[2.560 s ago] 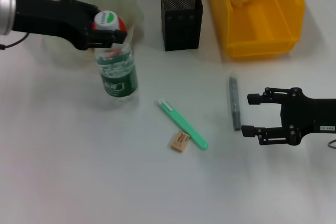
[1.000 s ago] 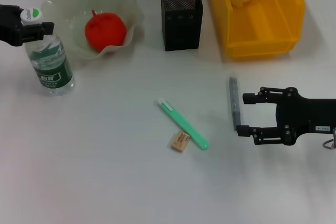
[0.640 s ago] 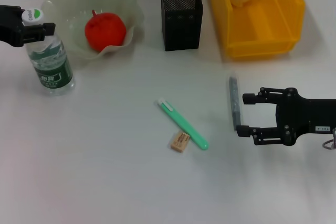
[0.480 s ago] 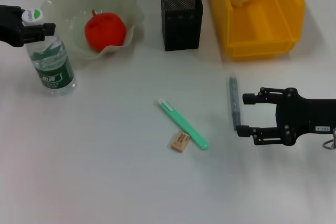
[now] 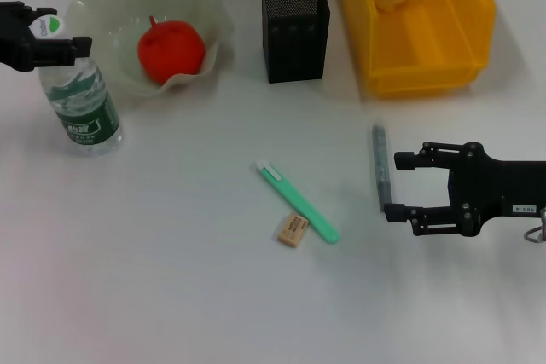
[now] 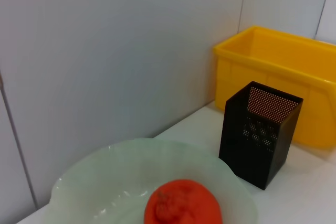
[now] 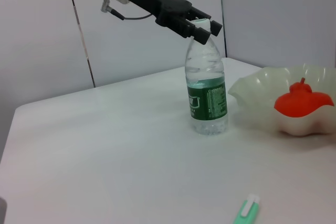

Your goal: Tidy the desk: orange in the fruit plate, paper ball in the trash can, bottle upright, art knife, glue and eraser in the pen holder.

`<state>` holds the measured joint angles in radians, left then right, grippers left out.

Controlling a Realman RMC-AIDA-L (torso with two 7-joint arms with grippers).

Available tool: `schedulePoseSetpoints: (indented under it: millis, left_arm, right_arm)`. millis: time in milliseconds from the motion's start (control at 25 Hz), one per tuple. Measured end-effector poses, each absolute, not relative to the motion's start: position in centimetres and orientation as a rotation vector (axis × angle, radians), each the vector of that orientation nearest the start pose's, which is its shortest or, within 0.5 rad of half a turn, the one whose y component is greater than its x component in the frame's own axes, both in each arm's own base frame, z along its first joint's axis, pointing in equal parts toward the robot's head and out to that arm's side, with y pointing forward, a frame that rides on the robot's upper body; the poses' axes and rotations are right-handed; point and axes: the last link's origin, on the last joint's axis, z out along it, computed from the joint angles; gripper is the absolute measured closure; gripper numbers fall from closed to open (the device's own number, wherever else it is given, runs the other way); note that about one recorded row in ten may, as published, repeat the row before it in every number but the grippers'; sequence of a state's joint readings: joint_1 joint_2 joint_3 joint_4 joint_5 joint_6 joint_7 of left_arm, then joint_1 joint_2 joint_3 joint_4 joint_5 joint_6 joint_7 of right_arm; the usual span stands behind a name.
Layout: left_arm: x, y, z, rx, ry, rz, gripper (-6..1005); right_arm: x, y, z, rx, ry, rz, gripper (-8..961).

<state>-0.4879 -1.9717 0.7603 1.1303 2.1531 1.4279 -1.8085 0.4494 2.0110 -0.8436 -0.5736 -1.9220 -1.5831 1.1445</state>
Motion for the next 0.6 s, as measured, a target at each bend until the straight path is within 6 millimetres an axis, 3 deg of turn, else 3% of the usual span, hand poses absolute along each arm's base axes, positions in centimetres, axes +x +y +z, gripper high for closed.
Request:
schedulePoseSetpoints:
  millis: [240, 280, 320, 360, 440, 600]
  left_arm:
    - [-26.3, 37.5, 12.0, -2.431, -0.654, -0.265, 281]
    - [-24.7, 37.4, 13.4, -2.406, -0.631, -0.475, 280]
    - [-24.7, 37.4, 13.4, -2.406, -0.631, -0.475, 280]
    - [-23.3, 36.8, 14.5, -2.405, -0.599, -0.671, 280]
    - [-21.9, 35.5, 15.6, -2.414, -0.544, -0.896, 279]
    - [-21.0, 33.6, 15.3, -2.483, -0.478, -1.066, 278]
  right_arm:
    - [29.0, 30.0, -0.2, -2.822, 0.404, 0.624, 164]
    - [29.1, 30.0, -0.2, -2.819, 0.405, 0.626, 164]
    - [29.1, 30.0, -0.1, -2.817, 0.407, 0.628, 164]
    - [29.1, 30.0, -0.1, -2.812, 0.41, 0.632, 164]
    - [29.1, 30.0, 0.0, -2.809, 0.411, 0.634, 164]
    - [29.1, 30.1, 0.2, -2.796, 0.417, 0.649, 163]
